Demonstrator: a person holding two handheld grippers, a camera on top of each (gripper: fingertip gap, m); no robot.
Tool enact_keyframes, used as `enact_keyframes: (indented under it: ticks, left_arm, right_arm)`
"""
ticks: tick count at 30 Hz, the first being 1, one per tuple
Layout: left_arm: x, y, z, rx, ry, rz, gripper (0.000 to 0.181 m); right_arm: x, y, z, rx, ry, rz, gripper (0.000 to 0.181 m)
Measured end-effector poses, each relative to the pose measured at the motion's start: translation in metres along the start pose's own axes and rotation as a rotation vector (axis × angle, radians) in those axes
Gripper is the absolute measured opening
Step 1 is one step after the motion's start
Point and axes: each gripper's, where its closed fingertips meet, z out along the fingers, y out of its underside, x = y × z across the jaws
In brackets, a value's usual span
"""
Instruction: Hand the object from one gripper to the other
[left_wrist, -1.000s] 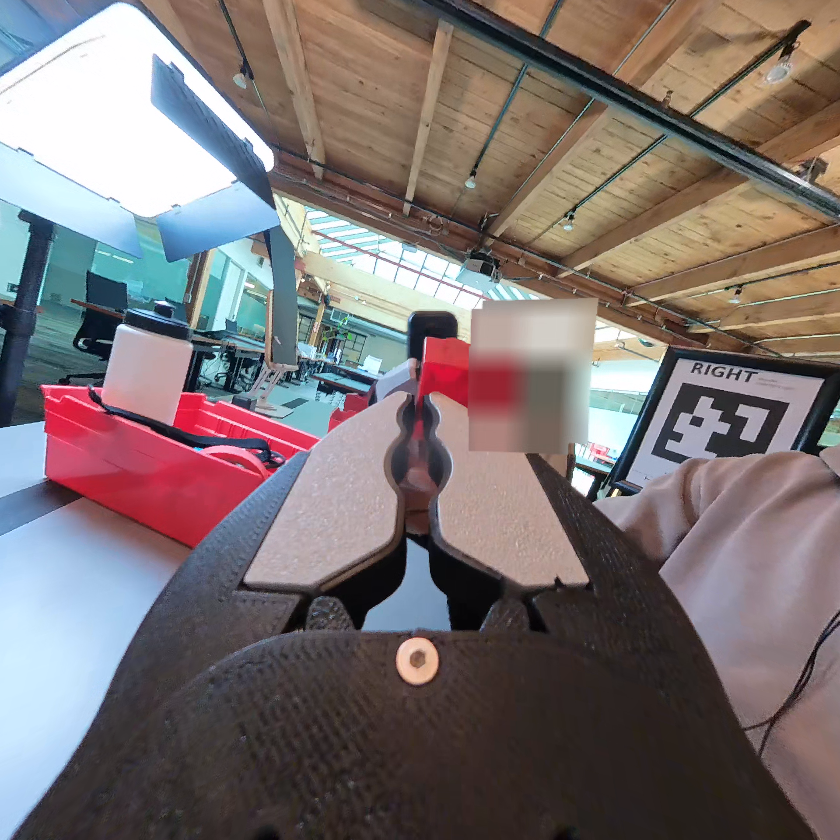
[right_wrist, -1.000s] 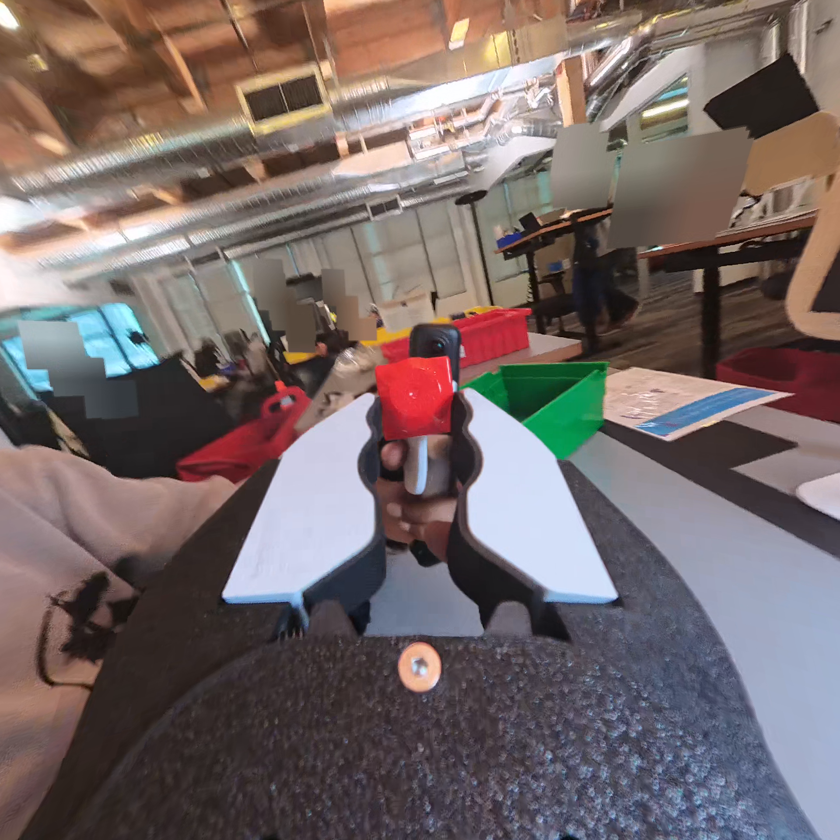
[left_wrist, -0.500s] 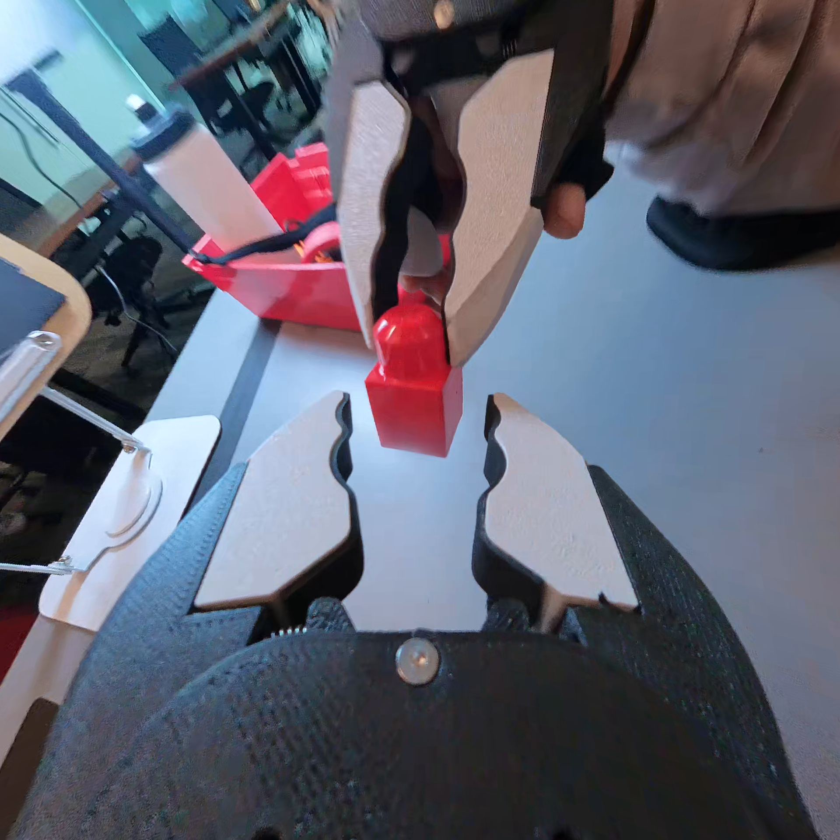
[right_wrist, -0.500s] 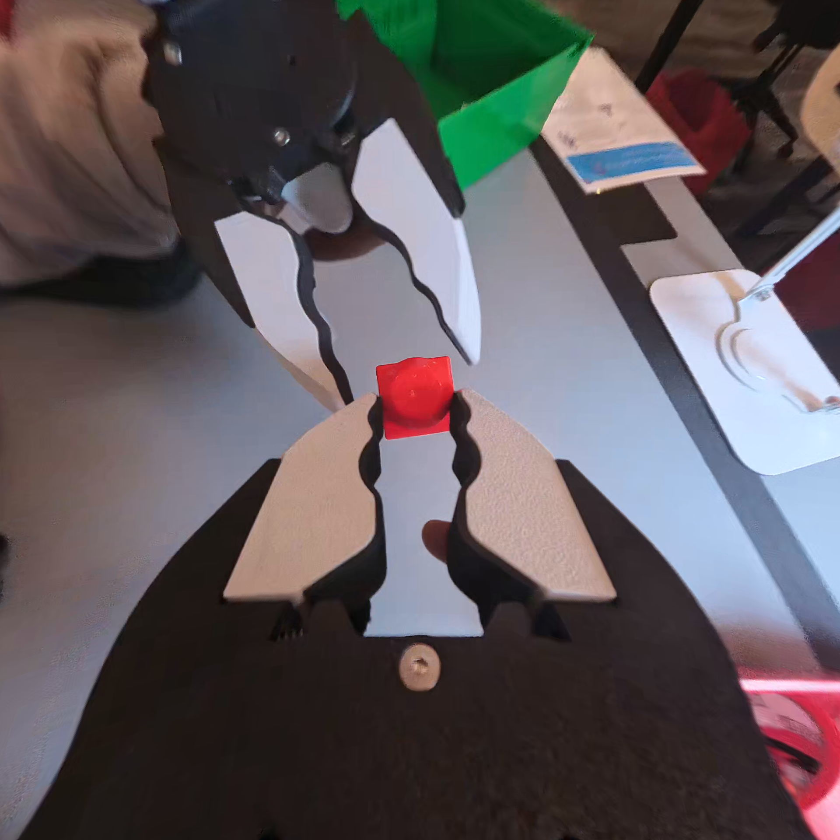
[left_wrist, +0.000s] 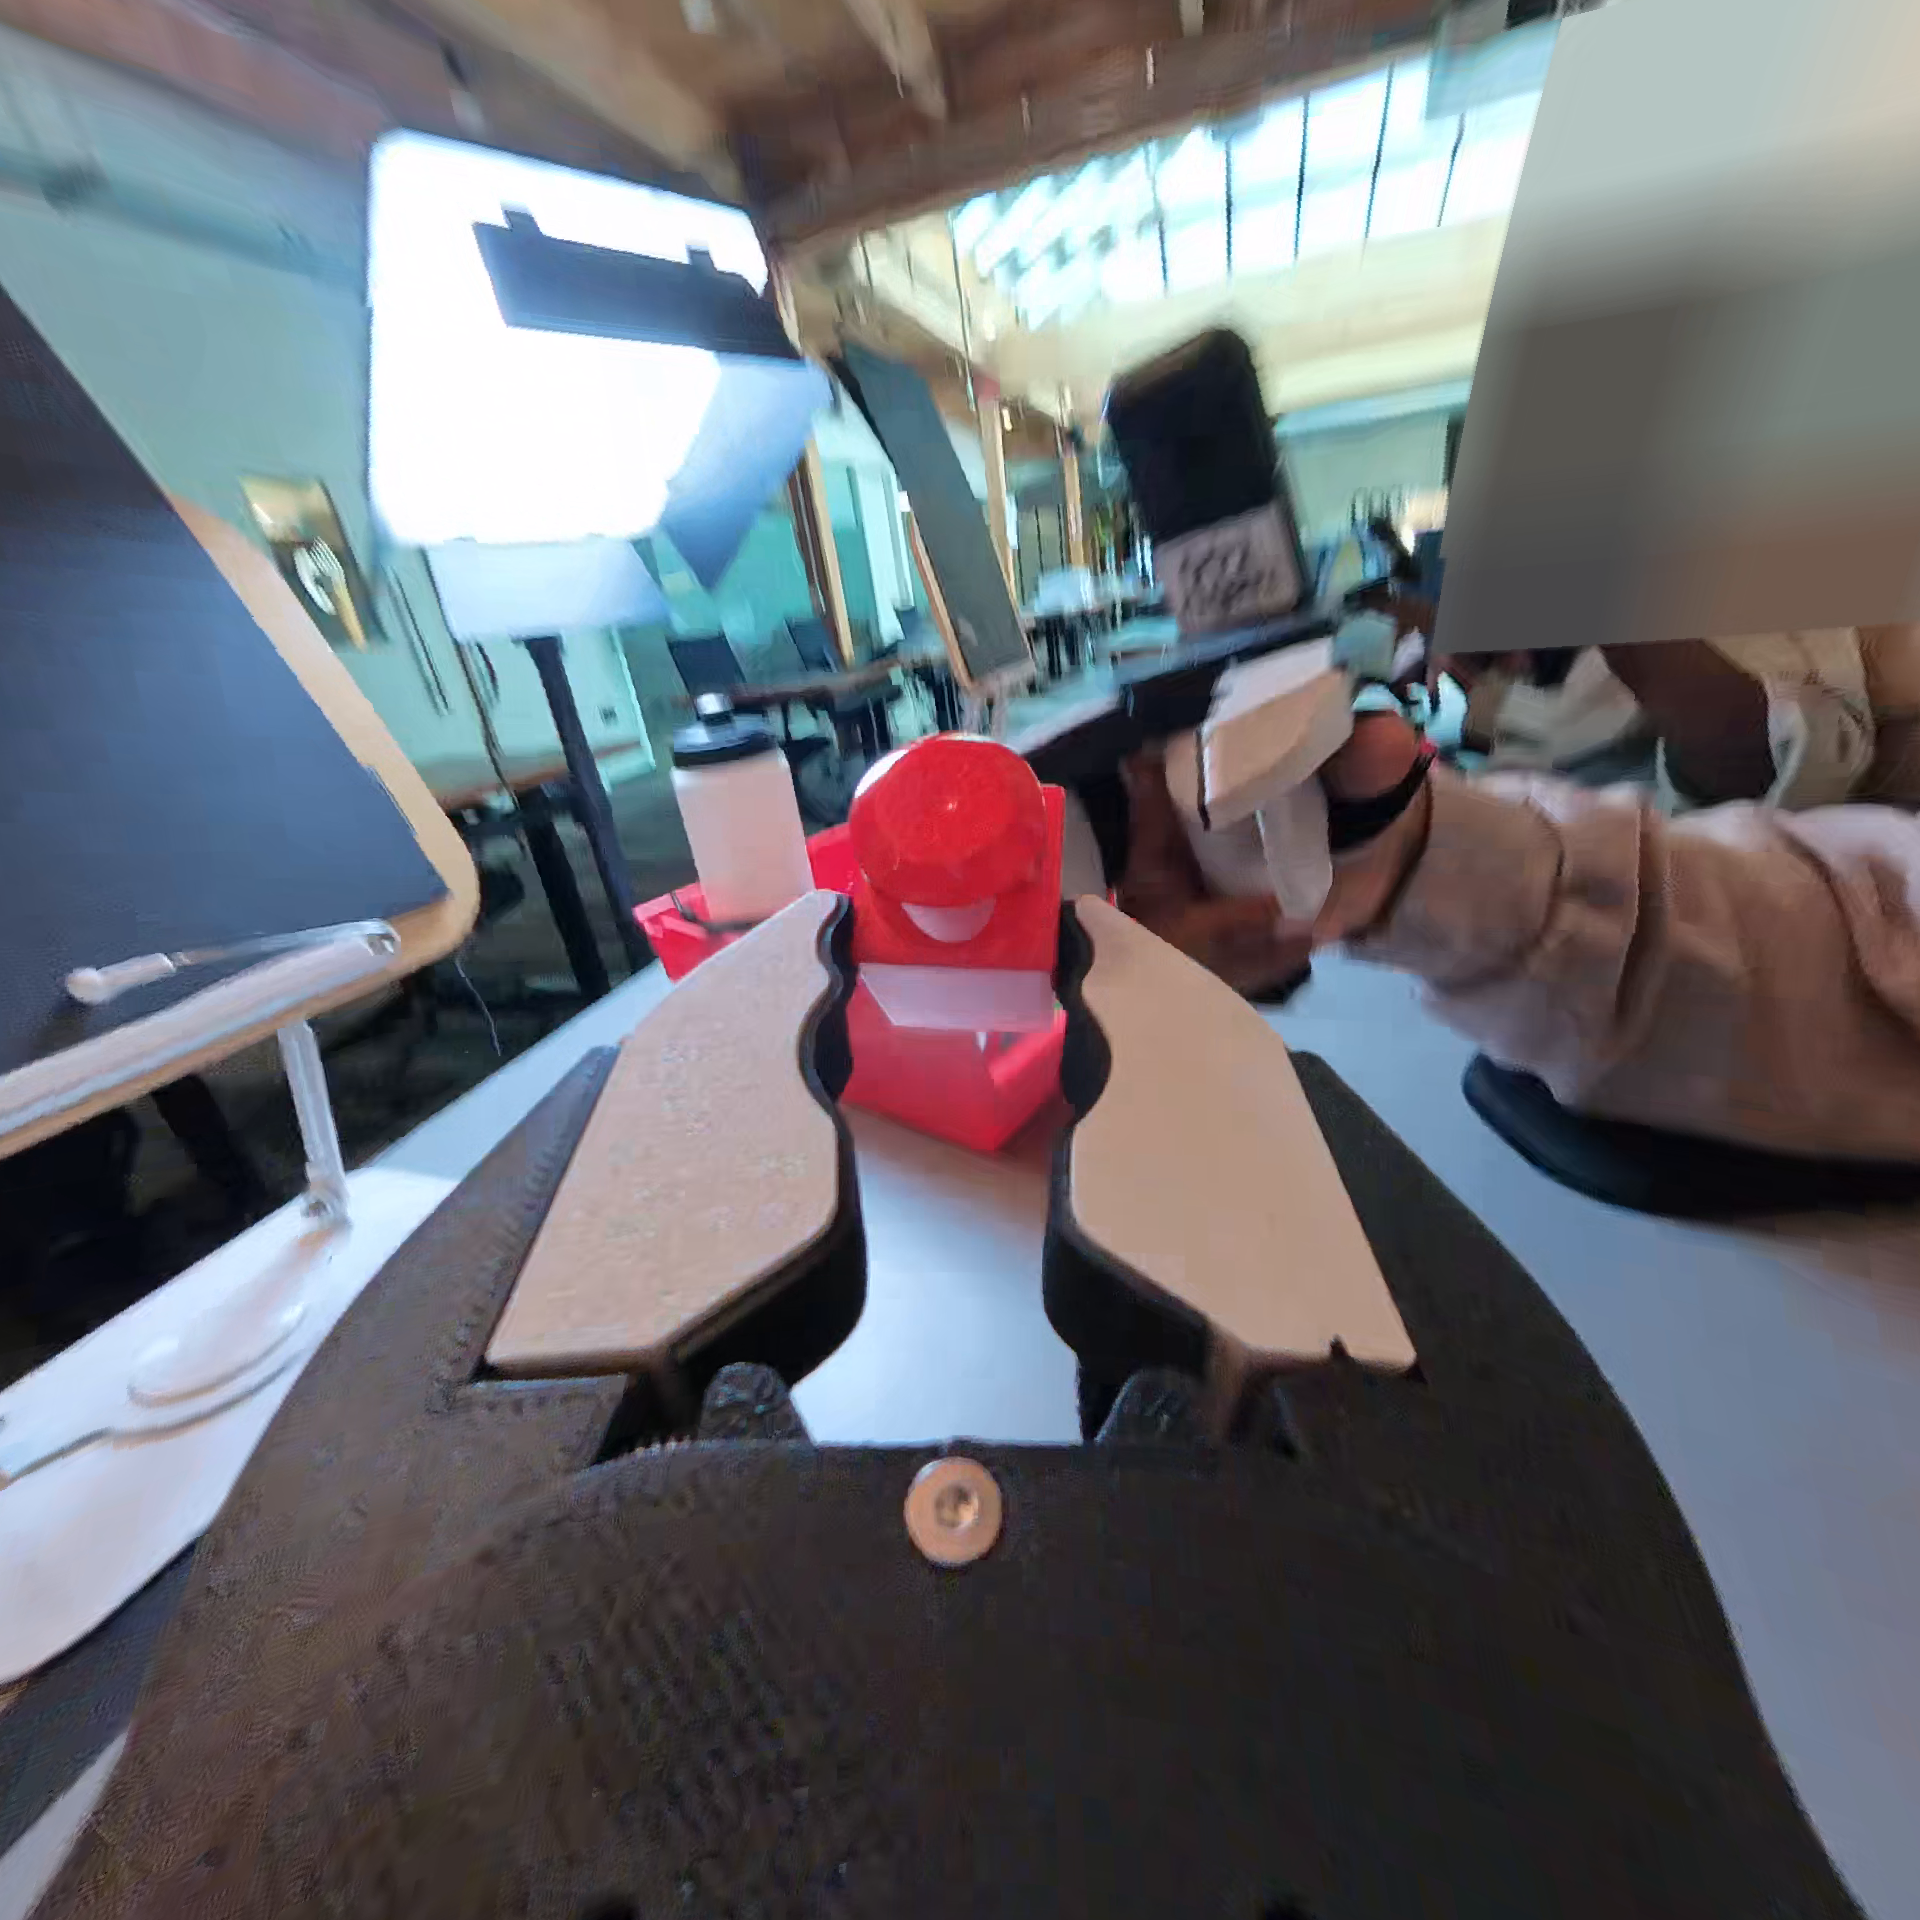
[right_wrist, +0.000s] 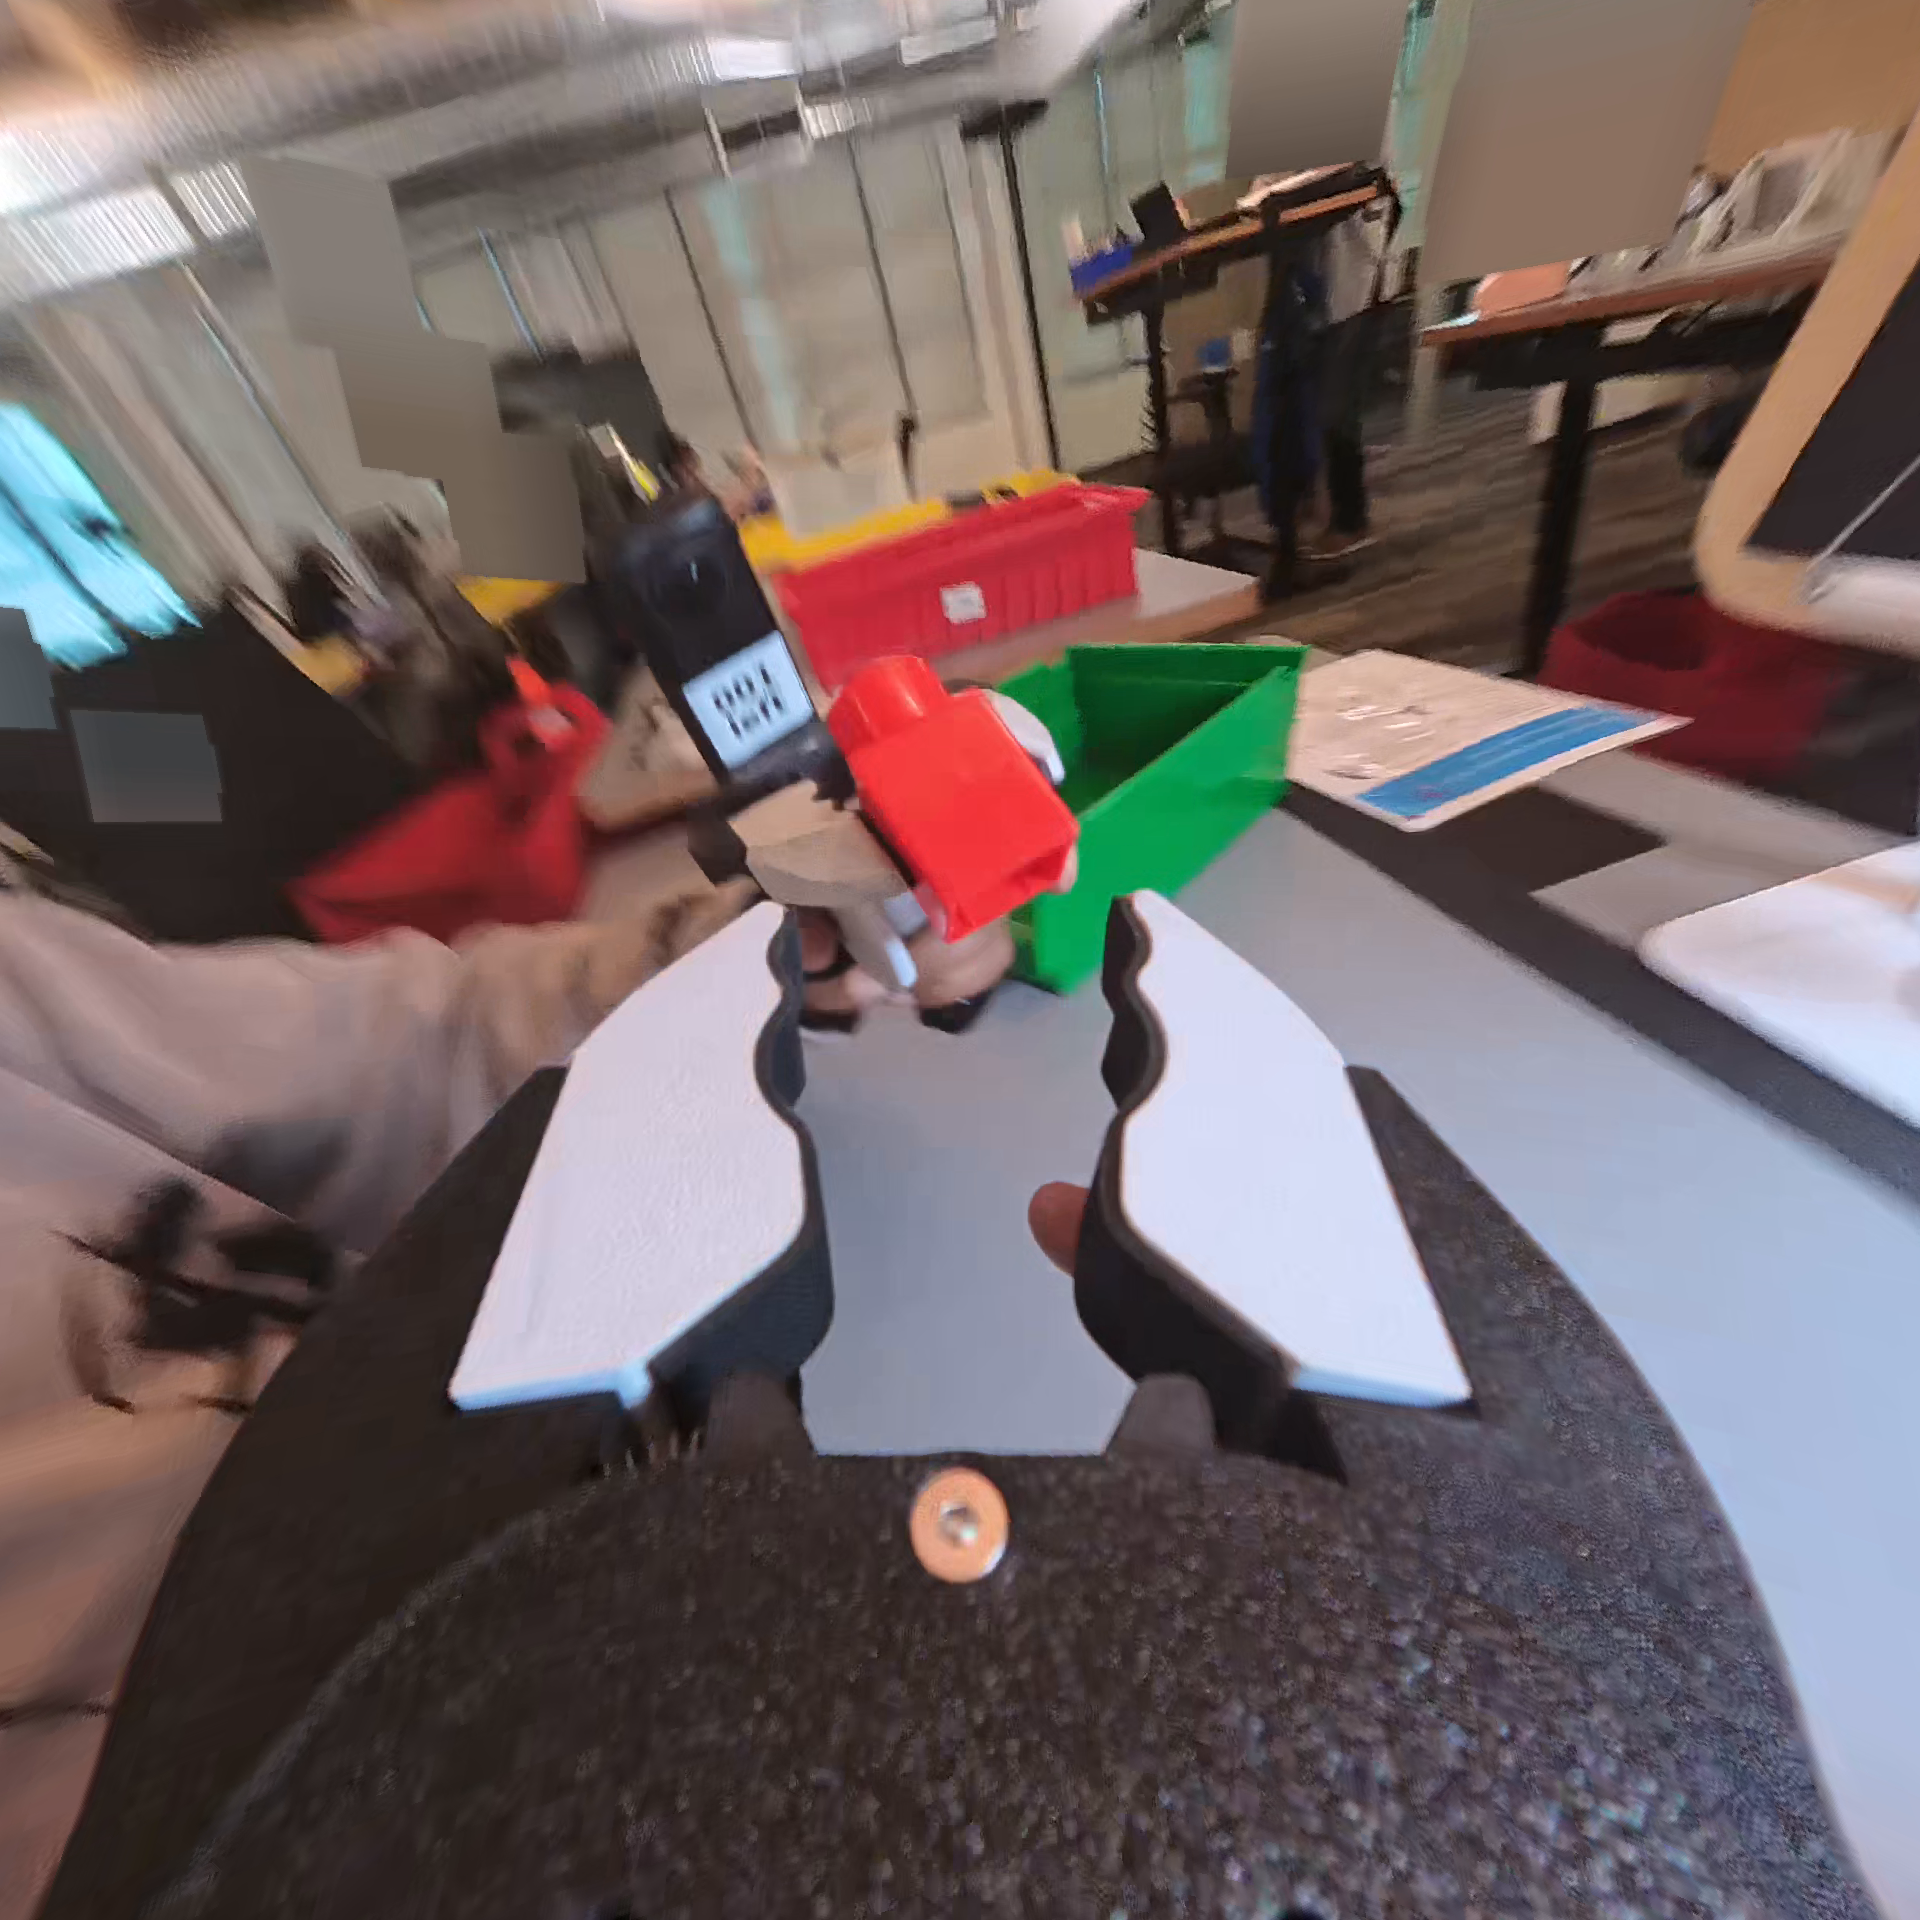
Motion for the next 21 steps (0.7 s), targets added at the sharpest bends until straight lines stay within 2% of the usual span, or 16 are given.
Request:
enact_keyframes:
  ticks: [5, 7, 11, 14, 17, 21]
  left_arm:
    - [0.010, -0.024, -0.004, 0.186, -0.027, 0.099, 0.037]
    - [0.016, -0.023, -0.002, 0.212, -0.021, 0.125, 0.037]
    - [0.019, -0.024, -0.001, 0.211, -0.063, 0.235, 0.037]
    - [0.013, -0.026, -0.005, 0.192, -0.098, 0.295, 0.037]
    - [0.011, -0.017, -0.004, 0.136, -0.097, 0.353, 0.037]
    - [0.015, 0.002, 0.002, 0.056, -0.060, 0.386, 0.037]
  right_arm:
    - [-0.016, -0.004, 0.018, 0.202, -0.272, 0.468, 0.053]
    - [-0.025, -0.004, 0.023, 0.217, -0.346, 0.570, 0.052]
    - [-0.026, -0.007, 0.023, 0.223, -0.336, 0.600, 0.042]
    - [-0.013, -0.010, 0.016, 0.250, -0.255, 0.550, 0.035]
    - [-0.016, -0.016, 0.012, 0.267, -0.299, 0.563, 0.025]
    - [-0.025, -0.008, 0.017, 0.193, -0.305, 0.516, 0.005]
